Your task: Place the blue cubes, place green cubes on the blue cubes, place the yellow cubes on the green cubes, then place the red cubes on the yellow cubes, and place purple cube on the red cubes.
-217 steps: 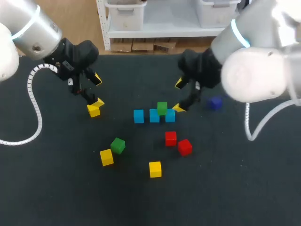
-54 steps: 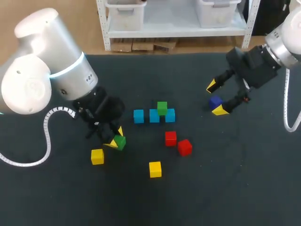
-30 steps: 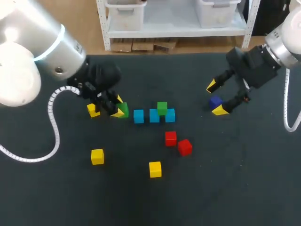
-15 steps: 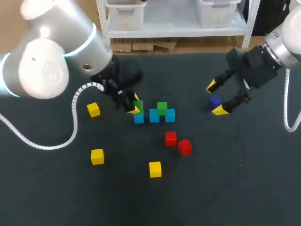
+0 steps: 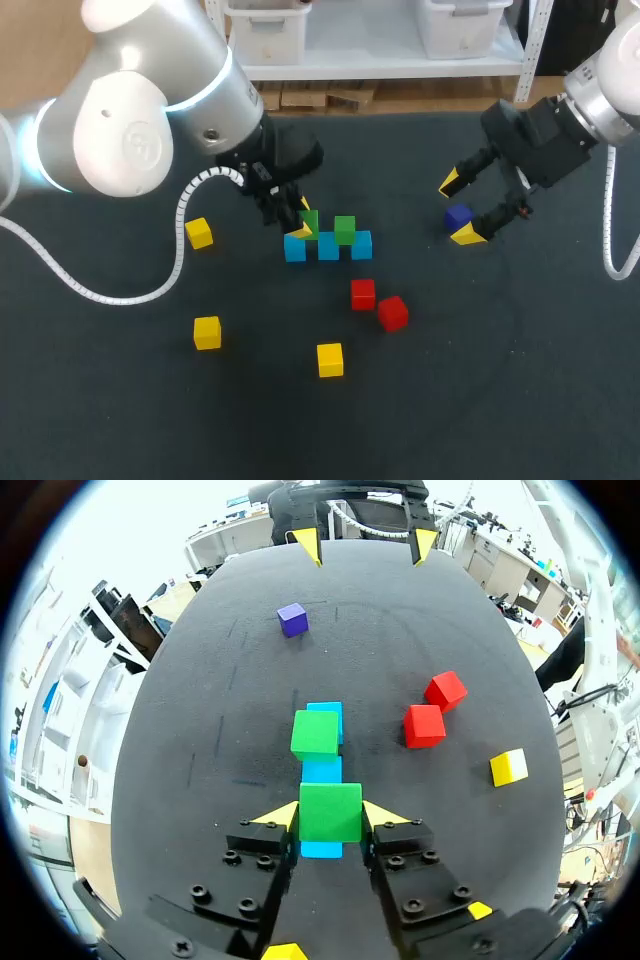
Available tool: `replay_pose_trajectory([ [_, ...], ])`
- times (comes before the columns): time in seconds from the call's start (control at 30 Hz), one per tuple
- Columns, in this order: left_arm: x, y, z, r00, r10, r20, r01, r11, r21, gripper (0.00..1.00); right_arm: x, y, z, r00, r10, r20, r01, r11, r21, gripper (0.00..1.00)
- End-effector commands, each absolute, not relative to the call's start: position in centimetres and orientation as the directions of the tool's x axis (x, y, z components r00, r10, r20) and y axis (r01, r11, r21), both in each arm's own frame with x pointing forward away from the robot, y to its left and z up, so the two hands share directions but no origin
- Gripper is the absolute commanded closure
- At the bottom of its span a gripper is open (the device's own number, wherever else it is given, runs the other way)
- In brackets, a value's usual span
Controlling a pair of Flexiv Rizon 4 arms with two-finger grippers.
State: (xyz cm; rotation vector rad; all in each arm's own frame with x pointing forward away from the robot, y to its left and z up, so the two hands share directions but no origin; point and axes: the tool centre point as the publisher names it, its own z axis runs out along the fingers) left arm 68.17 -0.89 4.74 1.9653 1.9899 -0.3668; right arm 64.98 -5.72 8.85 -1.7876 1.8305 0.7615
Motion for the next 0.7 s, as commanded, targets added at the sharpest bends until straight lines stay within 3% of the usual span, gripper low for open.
replay_pose_trajectory([
  [0.03,68.5,-1.3,4.3,-0.003,0.919,-0.395,0.999,0.018,0.032,1.0,65.1,-5.7,8.8,-0.042,-0.737,-0.674,-0.998,-0.003,0.066,0.0],
  [0.7,68.8,-1.5,3.2,-0.026,0.923,-0.384,0.999,0.032,0.011,1.0,65.1,-5.7,8.8,-0.042,-0.737,-0.674,-0.998,-0.003,0.066,0.0],
])
